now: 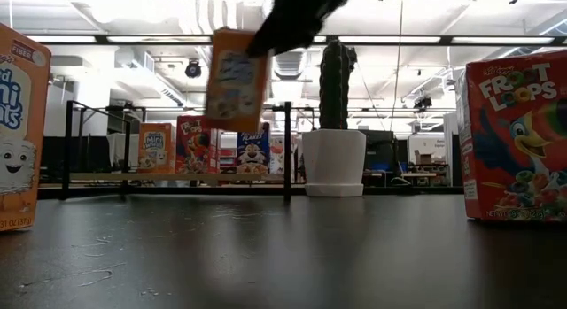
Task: Stack cereal on shelf
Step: Put the right orange cereal box on the shelf and align it with the other orange cereal box
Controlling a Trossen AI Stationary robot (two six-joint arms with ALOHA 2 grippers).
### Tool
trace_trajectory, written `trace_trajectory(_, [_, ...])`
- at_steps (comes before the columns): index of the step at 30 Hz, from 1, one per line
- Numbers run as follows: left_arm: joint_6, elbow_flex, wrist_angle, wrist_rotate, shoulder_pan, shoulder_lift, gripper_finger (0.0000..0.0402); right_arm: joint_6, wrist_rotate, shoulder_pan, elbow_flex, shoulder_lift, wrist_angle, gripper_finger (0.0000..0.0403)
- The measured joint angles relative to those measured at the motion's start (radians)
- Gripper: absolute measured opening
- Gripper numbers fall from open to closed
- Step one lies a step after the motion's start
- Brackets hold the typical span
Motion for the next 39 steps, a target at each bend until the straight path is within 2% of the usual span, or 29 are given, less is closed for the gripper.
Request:
trace_trajectory(10, [-0.02,0.0,0.0,0.0,0.0,-0.095,0.0001,-0.185,-0.016,-0.087,0.265,0.209,-0.004,0.0159])
trace_trajectory(13, [-0.027,0.0,0.001,0.0,0.0,-0.112,0.0001,-0.199,-0.084,-0.122,0.34,0.261,-0.001,0.0159])
trace_trajectory(22, [-0.027,0.0,0.0,0.0,0.0,-0.127,0.0001,-0.233,-0.176,-0.215,0.564,0.442,-0.002,0.0159])
trace_trajectory(27, [-0.027,0.0,0.0,0.0,0.0,-0.127,0.0001,-0.234,-0.185,-0.254,0.668,0.539,0.001,0.016])
trace_trajectory(34, [-0.027,0.0,-0.001,0.0,0.0,-0.125,0.0001,-0.233,-0.186,-0.284,0.755,0.625,-0.001,0.016])
trace_trajectory(39, [-0.027,0.0,-0.001,0.0,0.0,-0.125,0.0001,-0.219,-0.185,-0.295,0.769,0.644,-0.002,0.016])
